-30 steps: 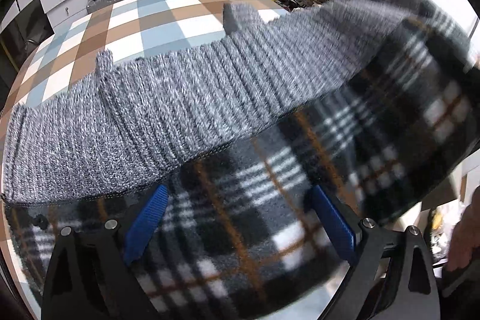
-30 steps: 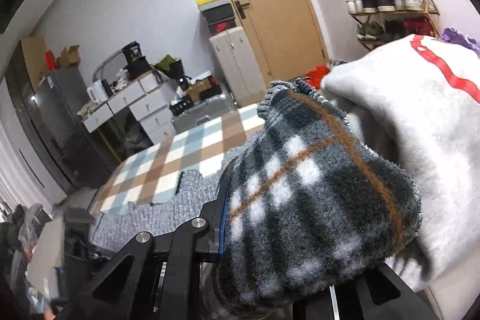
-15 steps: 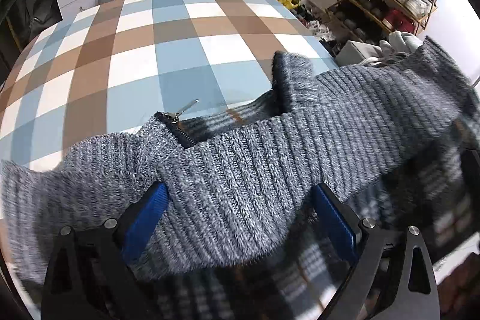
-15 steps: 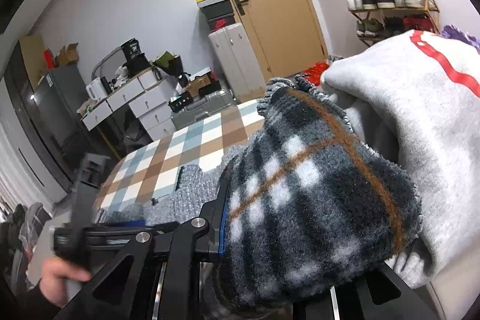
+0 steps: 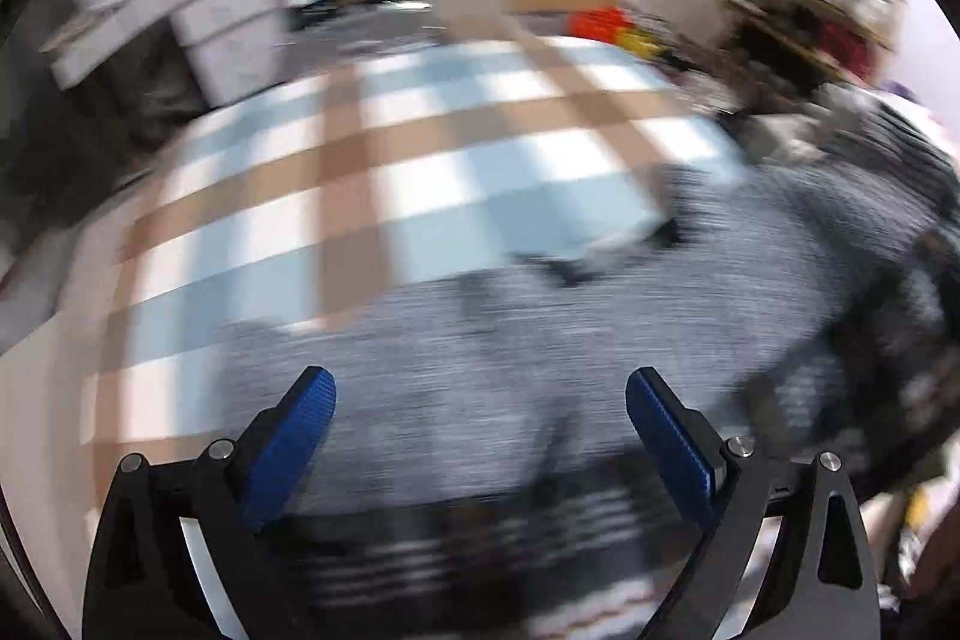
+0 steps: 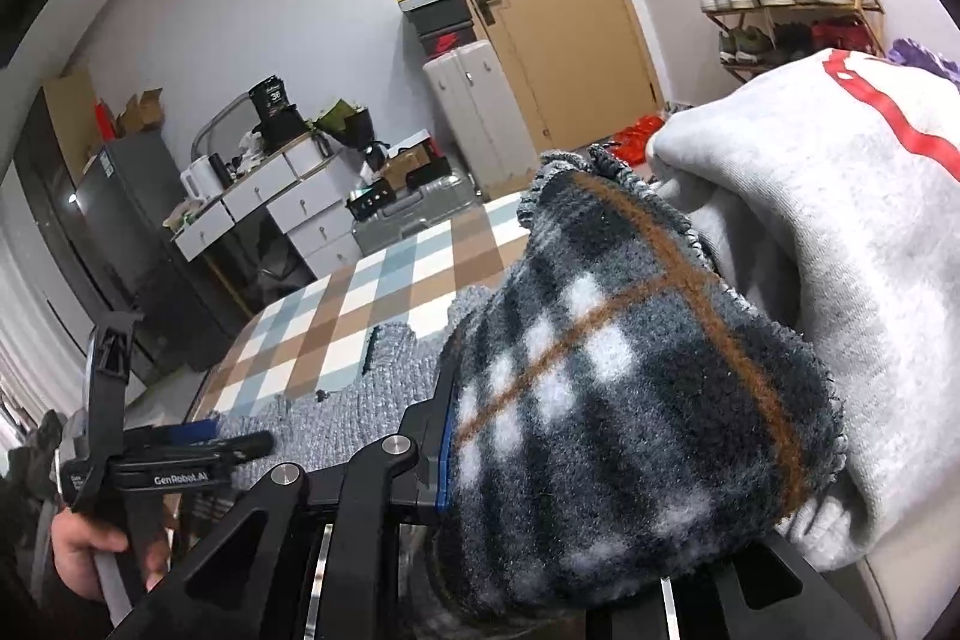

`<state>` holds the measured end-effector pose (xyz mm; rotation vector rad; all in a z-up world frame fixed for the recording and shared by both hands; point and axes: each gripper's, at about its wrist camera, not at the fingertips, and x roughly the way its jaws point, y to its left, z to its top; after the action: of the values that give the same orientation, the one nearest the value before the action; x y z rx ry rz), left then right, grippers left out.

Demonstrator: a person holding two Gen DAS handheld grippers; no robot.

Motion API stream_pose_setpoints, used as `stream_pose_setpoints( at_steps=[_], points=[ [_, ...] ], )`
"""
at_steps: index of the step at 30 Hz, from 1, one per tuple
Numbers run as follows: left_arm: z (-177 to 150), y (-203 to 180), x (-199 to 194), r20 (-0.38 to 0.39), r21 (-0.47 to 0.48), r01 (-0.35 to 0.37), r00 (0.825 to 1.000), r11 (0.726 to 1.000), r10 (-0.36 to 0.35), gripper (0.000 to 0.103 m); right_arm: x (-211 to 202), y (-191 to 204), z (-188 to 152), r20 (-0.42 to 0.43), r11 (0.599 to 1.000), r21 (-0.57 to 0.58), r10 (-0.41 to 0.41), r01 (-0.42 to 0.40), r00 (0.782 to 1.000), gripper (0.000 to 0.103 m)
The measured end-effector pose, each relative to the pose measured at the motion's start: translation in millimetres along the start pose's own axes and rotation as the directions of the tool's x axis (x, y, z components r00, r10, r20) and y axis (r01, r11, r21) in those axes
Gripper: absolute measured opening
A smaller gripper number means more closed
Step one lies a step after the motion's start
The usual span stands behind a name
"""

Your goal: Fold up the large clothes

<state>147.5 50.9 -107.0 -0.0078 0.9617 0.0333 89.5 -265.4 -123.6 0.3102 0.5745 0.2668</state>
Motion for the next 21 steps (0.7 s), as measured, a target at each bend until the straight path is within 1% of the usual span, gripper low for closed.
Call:
stream_pose_setpoints(
  at_steps=[1, 2, 3, 5, 6, 7, 9, 10, 11, 12, 14, 15, 17, 18, 19, 21],
  points=[
    [-1.3, 9.6, 4.0, -0.009, -0.022, 0.012, 1.000, 1.000, -0.013, 0.095, 0.0, 0.3, 0.2, 0.000, 1.000, 0.003, 0.000, 0.000, 1.000, 0.018],
    [-3.1, 20.4, 11.3, -0.034, -0.042, 0.045, 0.998, 0.998, -0.046, 0.095, 0.0, 0.8, 0.3, -0.001, 1.000, 0.004, -0.001, 0.001, 1.000, 0.018],
    [-6.2, 30.4, 20.9, -0.051, -0.039, 0.067, 0.996, 0.997, -0.069, 0.095, -0.1, 0.8, -0.3, 0.002, 1.000, 0.000, 0.000, 0.000, 1.000, 0.018],
    [-8.3, 34.3, 32.6, -0.049, 0.027, 0.012, 0.999, 1.000, -0.011, 0.095, 1.1, 1.2, 0.7, -0.001, 1.000, -0.006, -0.003, 0.003, 1.000, 0.018],
    [-10.5, 36.4, 36.0, -0.054, 0.033, 0.029, 0.998, 0.999, -0.027, 0.095, 2.0, 1.0, 1.1, -0.002, 1.000, -0.008, -0.006, 0.006, 1.000, 0.019],
    [-11.4, 39.0, 36.8, -0.052, 0.025, 0.043, 0.998, 0.999, -0.042, 0.098, 2.8, 0.3, 1.9, -0.001, 1.000, -0.010, -0.007, 0.007, 1.000, 0.019],
    [-10.0, 46.0, 38.3, -0.060, 0.001, 0.081, 0.995, 0.997, -0.081, 0.098, 3.0, 1.1, 2.7, 0.002, 1.000, -0.016, -0.011, 0.011, 1.000, 0.019],
    [-9.1, 48.7, 35.5, -0.063, -0.021, 0.083, 0.995, 0.996, -0.084, 0.098, 3.0, 2.0, 2.1, 0.004, 1.000, -0.017, -0.013, 0.013, 1.000, 0.019],
    [-10.3, 52.9, 31.8, -0.068, -0.049, 0.087, 0.994, 0.995, -0.090, 0.098, 3.2, 3.1, 1.8, 0.005, 1.000, -0.019, -0.016, 0.016, 1.000, 0.019],
    [-13.4, 58.1, 27.4, -0.081, -0.096, 0.103, 0.991, 0.990, -0.111, 0.098, 3.3, 3.7, 0.8, 0.006, 1.000, -0.021, -0.017, 0.017, 1.000, 0.019],
    [-19.6, 60.6, 19.2, -0.093, -0.132, 0.126, 0.986, 0.983, -0.139, 0.098, 2.9, 5.8, 0.4, 0.010, 1.000, -0.019, -0.019, 0.019, 1.000, 0.019],
    [-21.6, 59.6, 16.3, -0.096, -0.119, 0.114, 0.987, 0.986, -0.126, 0.098, 2.8, 6.8, 0.2, 0.013, 1.000, -0.020, -0.021, 0.021, 1.000, 0.019],
    [-22.9, 57.4, 19.6, -0.110, -0.075, 0.042, 0.993, 0.996, -0.050, 0.098, 2.0, 8.5, -3.2, 0.021, 0.999, -0.032, -0.027, 0.028, 0.999, 0.019],
    [-24.7, 57.2, 25.4, -0.134, -0.055, 0.013, 0.991, 0.998, -0.021, 0.098, 1.1, 12.1, -3.4, 0.030, 0.998, -0.049, -0.034, 0.035, 0.999, 0.018],
    [-26.6, 59.5, 28.7, -0.147, -0.057, 0.018, 0.989, 0.998, -0.027, 0.099, -0.1, 15.2, -5.1, 0.037, 0.997, -0.062, -0.036, 0.038, 0.999, 0.018],
    [-28.1, 67.8, 32.4, -0.168, -0.115, 0.055, 0.983, 0.992, -0.074, 0.099, -3.7, 24.2, -6.3, 0.061, 0.994, -0.097, -0.038, 0.043, 0.997, 0.018]
  ],
)
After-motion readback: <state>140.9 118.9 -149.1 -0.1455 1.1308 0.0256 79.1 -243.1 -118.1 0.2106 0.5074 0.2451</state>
